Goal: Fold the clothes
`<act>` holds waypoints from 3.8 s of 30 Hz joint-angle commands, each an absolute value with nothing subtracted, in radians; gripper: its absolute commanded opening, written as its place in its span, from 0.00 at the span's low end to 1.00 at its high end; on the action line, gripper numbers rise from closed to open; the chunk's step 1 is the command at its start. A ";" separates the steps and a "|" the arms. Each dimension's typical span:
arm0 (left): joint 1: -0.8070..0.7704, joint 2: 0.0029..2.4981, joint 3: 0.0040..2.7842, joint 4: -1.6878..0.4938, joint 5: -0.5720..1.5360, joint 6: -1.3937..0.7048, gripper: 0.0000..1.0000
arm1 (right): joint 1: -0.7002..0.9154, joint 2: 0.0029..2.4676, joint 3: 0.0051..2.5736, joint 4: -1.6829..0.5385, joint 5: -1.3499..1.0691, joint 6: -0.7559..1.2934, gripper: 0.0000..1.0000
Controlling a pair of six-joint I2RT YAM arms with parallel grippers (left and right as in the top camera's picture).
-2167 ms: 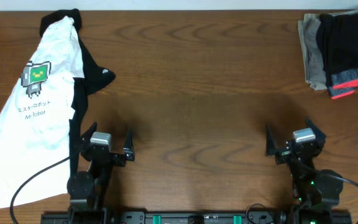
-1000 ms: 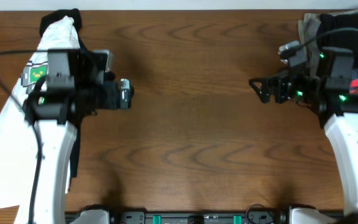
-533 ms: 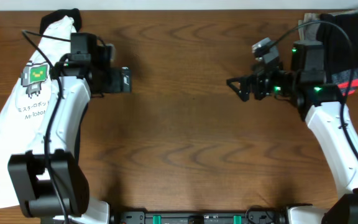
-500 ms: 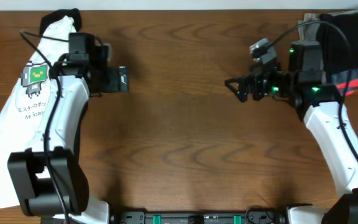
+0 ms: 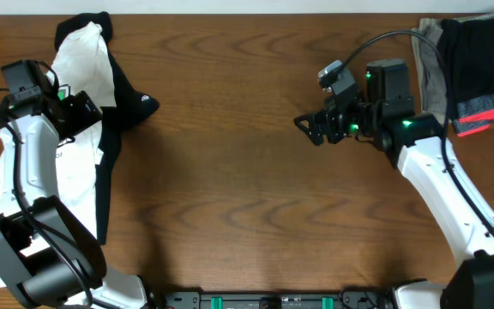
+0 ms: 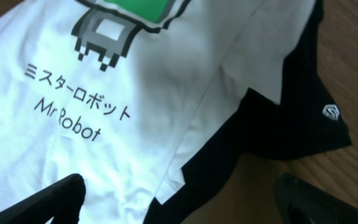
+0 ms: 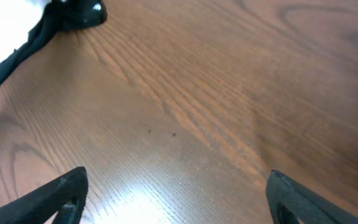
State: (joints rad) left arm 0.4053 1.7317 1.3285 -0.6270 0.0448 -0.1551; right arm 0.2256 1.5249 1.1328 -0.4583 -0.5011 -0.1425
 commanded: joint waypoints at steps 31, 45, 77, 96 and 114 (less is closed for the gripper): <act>0.403 2.020 1.343 -0.475 0.037 -0.178 0.59 | 0.289 1.545 1.156 -0.454 -0.406 -0.056 0.68; 0.403 2.017 1.343 -0.457 0.037 -0.178 0.29 | 0.289 1.545 1.156 -0.454 -0.395 -0.056 0.67; 0.403 1.920 1.343 -0.473 0.037 -0.178 0.06 | 0.289 1.545 1.156 -0.455 -0.392 -0.056 0.66; 0.194 1.588 1.380 -0.412 0.480 -0.223 0.06 | 0.275 1.545 1.157 -0.390 -0.388 -0.042 0.62; 0.012 1.559 1.380 -0.402 0.126 -0.229 0.35 | 0.141 1.541 1.165 -0.296 -0.471 0.081 0.62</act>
State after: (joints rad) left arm -0.0067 1.5520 1.3666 -0.3969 0.2440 -0.2401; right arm 0.1226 1.5436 1.1446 -0.3019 -0.4511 0.0784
